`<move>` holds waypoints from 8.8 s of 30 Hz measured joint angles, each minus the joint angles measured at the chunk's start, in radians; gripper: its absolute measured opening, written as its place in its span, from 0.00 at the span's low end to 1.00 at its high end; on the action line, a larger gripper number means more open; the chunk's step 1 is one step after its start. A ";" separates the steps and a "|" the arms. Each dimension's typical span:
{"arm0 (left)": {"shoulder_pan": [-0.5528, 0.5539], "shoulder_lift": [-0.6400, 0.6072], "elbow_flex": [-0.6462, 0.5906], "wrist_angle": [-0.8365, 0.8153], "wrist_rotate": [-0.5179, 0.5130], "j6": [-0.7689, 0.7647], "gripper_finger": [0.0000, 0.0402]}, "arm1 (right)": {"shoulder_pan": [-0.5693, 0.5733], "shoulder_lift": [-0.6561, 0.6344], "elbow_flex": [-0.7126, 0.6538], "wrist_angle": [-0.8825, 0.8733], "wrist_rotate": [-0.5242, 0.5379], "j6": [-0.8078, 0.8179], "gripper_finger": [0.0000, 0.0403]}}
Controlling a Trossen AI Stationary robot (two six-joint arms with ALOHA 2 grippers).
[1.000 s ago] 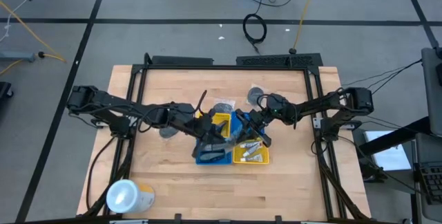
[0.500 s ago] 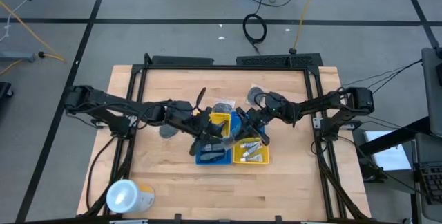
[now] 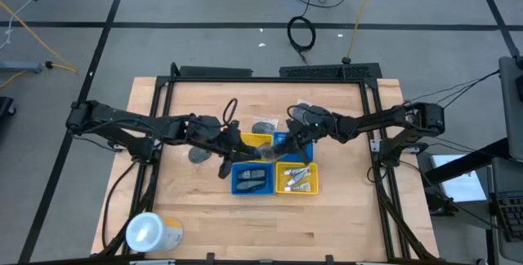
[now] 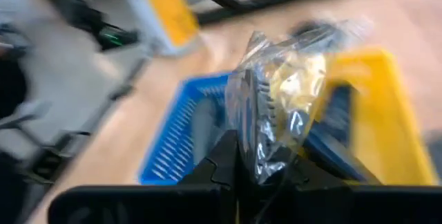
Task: Pick & Place Travel size toiletries
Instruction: Put the black hairbrush into the right blue bin
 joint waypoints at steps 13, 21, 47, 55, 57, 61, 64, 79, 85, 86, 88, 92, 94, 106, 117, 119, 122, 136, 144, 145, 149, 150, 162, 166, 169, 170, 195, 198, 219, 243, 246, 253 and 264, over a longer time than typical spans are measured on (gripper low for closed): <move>-0.003 0.001 0.000 -0.083 -0.105 -0.022 0.21 | -0.006 -0.279 -0.111 -0.190 0.293 0.010 0.05; -0.003 0.001 0.000 -0.097 -0.159 -0.022 0.21 | 0.032 -0.493 -0.326 -0.106 0.459 0.190 0.05; -0.003 0.001 0.000 -0.100 -0.279 -0.022 0.21 | 0.187 -0.294 -0.371 0.107 0.722 0.226 0.09; -0.003 0.001 0.000 -0.100 -0.279 -0.022 0.21 | 0.187 -0.219 -0.371 0.184 0.717 0.227 0.12; -0.003 0.001 0.000 -0.100 -0.279 -0.022 0.21 | 0.187 -0.218 -0.371 0.187 0.715 0.214 0.13; -0.003 0.001 0.000 -0.100 -0.279 -0.022 0.21 | 0.187 -0.218 -0.371 0.183 0.714 0.200 0.20; -0.003 0.001 0.000 -0.100 -0.279 -0.022 0.21 | 0.187 -0.218 -0.370 0.185 0.715 0.201 0.26; -0.003 0.001 0.000 -0.100 -0.279 -0.022 0.21 | 0.164 -0.253 -0.369 0.265 0.809 0.101 0.45; -0.003 0.001 0.000 -0.100 -0.279 -0.022 0.21 | 0.069 -0.365 -0.369 0.177 0.821 0.079 0.43; -0.003 0.001 0.000 -0.100 -0.279 -0.022 0.21 | 0.050 -0.381 -0.364 0.130 0.821 0.080 0.42; -0.003 0.001 0.000 -0.100 -0.279 -0.022 0.21 | 0.005 -0.412 -0.347 0.006 0.822 0.108 0.42; -0.003 0.001 0.000 -0.100 -0.279 -0.019 0.21 | -0.084 -0.438 -0.300 -0.230 0.822 0.167 0.42; -0.003 0.001 0.000 -0.100 -0.279 -0.017 0.21 | -0.126 -0.439 -0.278 -0.315 0.820 0.186 0.42; -0.002 0.001 0.000 -0.100 -0.279 -0.017 0.21 | -0.354 -0.417 -0.245 -0.458 0.686 0.312 0.42; -0.002 0.001 0.000 -0.100 -0.279 -0.018 0.21 | -0.477 -0.321 -0.245 -0.479 0.593 0.299 0.42; -0.002 0.001 0.000 -0.100 -0.279 -0.017 0.21 | -0.490 -0.301 -0.245 -0.467 0.553 0.305 0.42; -0.002 0.002 0.000 -0.100 -0.279 -0.018 0.21 | -0.496 -0.271 -0.246 -0.433 0.524 0.314 0.42; -0.002 0.002 0.000 -0.100 -0.279 -0.018 0.21 | -0.496 -0.141 -0.246 -0.338 0.463 0.341 0.42; -0.002 0.002 0.000 -0.100 -0.279 -0.018 0.21 | -0.495 -0.081 -0.246 -0.219 0.398 0.374 0.42; -0.002 0.002 0.000 -0.100 -0.279 -0.017 0.21 | -0.495 -0.077 -0.246 -0.216 0.398 0.374 0.42; -0.002 0.002 0.000 -0.100 -0.279 -0.016 0.21 | -0.495 -0.051 -0.246 -0.213 0.398 0.373 0.42; -0.002 0.002 0.000 -0.100 -0.279 -0.012 0.21 | -0.495 -0.045 -0.245 -0.208 0.398 0.369 0.42; -0.002 0.002 0.000 -0.100 -0.279 0.000 0.21 | -0.495 -0.037 -0.246 -0.190 0.398 0.367 0.41; -0.002 0.002 0.000 -0.100 -0.279 0.000 0.21 | -0.495 -0.037 -0.246 -0.190 0.400 0.366 0.37; -0.002 0.002 0.000 -0.100 -0.279 -0.001 0.21 | -0.495 -0.036 -0.246 -0.191 0.402 0.366 0.32; -0.002 0.002 0.000 -0.100 -0.279 -0.001 0.21 | -0.495 -0.036 -0.246 -0.191 0.403 0.365 0.29; -0.002 0.001 0.000 -0.100 -0.279 0.000 0.21 | -0.493 -0.155 -0.247 -0.078 0.287 0.324 0.00; -0.002 0.002 0.000 -0.101 -0.279 0.000 0.21 | -0.487 -0.218 -0.247 -0.081 0.242 0.340 0.00; -0.002 0.002 0.000 -0.101 -0.279 0.001 0.21 | -0.125 -0.522 -0.246 -0.291 0.293 0.276 0.00; -0.002 0.002 0.000 -0.101 -0.279 0.005 0.21 | 0.050 -0.521 -0.246 -0.408 0.534 0.208 0.00; -0.002 0.002 0.000 -0.101 -0.279 -0.008 0.21 | 0.049 -0.521 -0.246 -0.408 0.534 0.208 0.02; -0.002 0.002 0.000 -0.122 -0.291 -0.049 0.21 | 0.049 -0.513 -0.247 -0.406 0.540 0.181 0.13; 0.001 0.002 0.000 -0.419 -0.469 -0.270 0.21 | 0.049 -0.502 -0.247 -0.312 0.535 0.156 0.34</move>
